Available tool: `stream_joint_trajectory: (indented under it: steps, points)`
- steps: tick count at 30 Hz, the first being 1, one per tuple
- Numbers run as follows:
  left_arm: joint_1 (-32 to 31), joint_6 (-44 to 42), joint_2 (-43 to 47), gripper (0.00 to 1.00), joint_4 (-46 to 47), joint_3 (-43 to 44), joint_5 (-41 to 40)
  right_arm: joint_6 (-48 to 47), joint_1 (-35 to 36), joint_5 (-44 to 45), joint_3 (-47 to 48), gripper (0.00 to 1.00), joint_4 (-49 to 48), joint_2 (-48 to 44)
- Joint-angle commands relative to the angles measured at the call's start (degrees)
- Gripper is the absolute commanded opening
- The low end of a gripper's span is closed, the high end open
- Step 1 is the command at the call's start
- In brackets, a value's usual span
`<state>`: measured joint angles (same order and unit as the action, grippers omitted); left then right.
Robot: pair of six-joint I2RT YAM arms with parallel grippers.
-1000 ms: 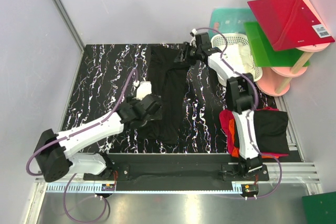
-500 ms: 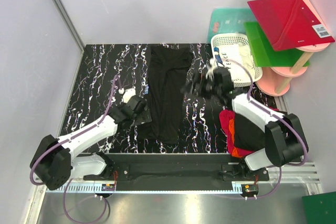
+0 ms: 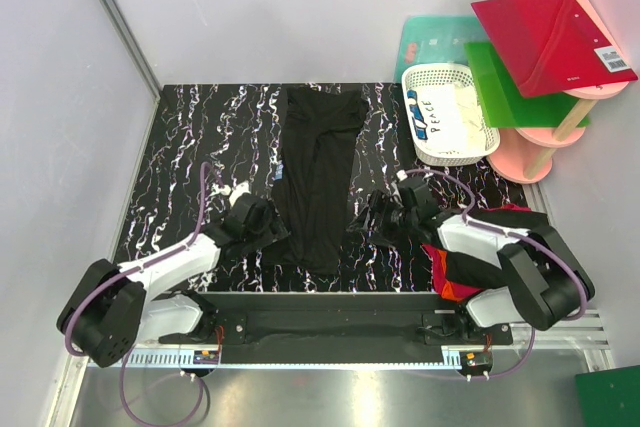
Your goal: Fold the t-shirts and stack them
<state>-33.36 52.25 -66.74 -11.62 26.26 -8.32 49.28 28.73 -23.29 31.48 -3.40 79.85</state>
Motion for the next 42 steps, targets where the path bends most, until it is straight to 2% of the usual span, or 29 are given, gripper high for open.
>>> stream_joint_trajectory:
  steps: [1,13,14,16,17,20,21,23,26,31,35,42]
  points:
    - [0.1,3.8,-0.3,0.82,2.1,-4.2,5.3,5.5,4.0,-2.2,-2.4,0.83,-6.7,3.7]
    - [0.1,4.7,8.6,0.78,-7.9,-5.3,4.4,13.9,15.4,-5.5,-3.5,0.81,-17.9,18.3]
    - [0.1,4.7,8.8,0.76,-8.2,-5.7,4.3,14.7,15.9,-6.2,-3.0,0.79,-18.5,19.3]
    - [0.1,4.4,8.8,0.68,-8.4,-6.1,4.4,15.3,16.9,-7.1,-2.7,0.7,-20.2,21.7]
    - [0.1,4.4,8.6,0.54,-8.3,-6.4,4.7,15.8,17.0,-8.4,-2.5,0.51,-20.9,22.7]
    - [0.1,3.7,6.9,0.3,-7.3,-6.8,5.7,16.5,17.0,-9.6,-2.0,0.11,-21.7,23.0]
    - [0.1,3.7,6.0,0.12,-6.9,-6.8,5.9,16.3,17.0,-9.8,-1.8,0.07,-21.4,22.6]
    - [0.1,3.4,5.0,0.0,-5.5,-6.7,6.5,15.2,17.0,-9.2,-0.7,0.02,-18.8,21.3]
    - [0.1,2.5,4.2,0.0,-4.8,-5.5,7.3,13.1,17.0,-7.7,0.9,0.0,-13.9,18.8]
    - [0.1,1.5,9.7,0.0,-9.2,-1.4,5.8,8.4,17.0,-4.6,3.8,0.0,-5.8,13.6]
    - [0.1,-1.7,11.9,0.0,-14.3,6.5,2.7,3.2,16.9,0.2,8.4,0.0,-0.9,8.9]
    - [0.1,-5.0,5.1,0.0,-15.1,16.3,-1.1,-4.4,16.5,5.4,16.4,0.01,0.3,9.0]
